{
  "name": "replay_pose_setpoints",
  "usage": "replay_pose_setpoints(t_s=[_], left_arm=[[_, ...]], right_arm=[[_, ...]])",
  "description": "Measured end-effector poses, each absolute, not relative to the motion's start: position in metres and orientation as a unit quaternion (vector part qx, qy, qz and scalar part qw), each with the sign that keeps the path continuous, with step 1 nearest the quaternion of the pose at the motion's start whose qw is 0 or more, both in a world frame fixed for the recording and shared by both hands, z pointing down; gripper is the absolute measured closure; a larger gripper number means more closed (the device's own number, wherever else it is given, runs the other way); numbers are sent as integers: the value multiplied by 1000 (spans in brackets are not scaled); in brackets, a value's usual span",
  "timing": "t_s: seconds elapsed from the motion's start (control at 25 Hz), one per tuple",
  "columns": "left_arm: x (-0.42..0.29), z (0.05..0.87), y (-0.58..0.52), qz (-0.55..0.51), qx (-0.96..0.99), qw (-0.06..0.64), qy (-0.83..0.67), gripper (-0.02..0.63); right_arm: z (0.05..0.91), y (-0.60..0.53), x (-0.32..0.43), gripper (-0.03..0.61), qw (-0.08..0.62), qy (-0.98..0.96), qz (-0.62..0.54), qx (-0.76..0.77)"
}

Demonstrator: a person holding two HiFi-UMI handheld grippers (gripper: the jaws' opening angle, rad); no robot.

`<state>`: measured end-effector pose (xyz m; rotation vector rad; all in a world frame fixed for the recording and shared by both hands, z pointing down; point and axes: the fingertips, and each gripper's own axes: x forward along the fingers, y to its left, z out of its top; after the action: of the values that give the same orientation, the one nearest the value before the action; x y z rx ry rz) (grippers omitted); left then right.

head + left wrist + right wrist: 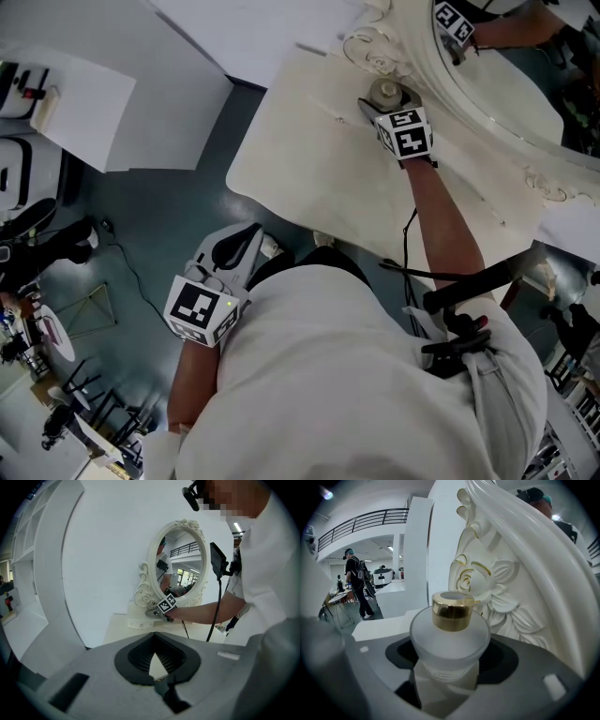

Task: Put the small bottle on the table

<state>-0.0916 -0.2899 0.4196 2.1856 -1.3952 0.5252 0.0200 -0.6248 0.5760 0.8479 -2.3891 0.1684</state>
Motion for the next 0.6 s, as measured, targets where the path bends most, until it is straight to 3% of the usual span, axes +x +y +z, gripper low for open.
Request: replay_pose_setpoints(t_s=[0.6], left_arm=[[-96,414,-280,189,818,232,-492,611]], right_arm=[[568,-611,29,164,291,-891,73,342]])
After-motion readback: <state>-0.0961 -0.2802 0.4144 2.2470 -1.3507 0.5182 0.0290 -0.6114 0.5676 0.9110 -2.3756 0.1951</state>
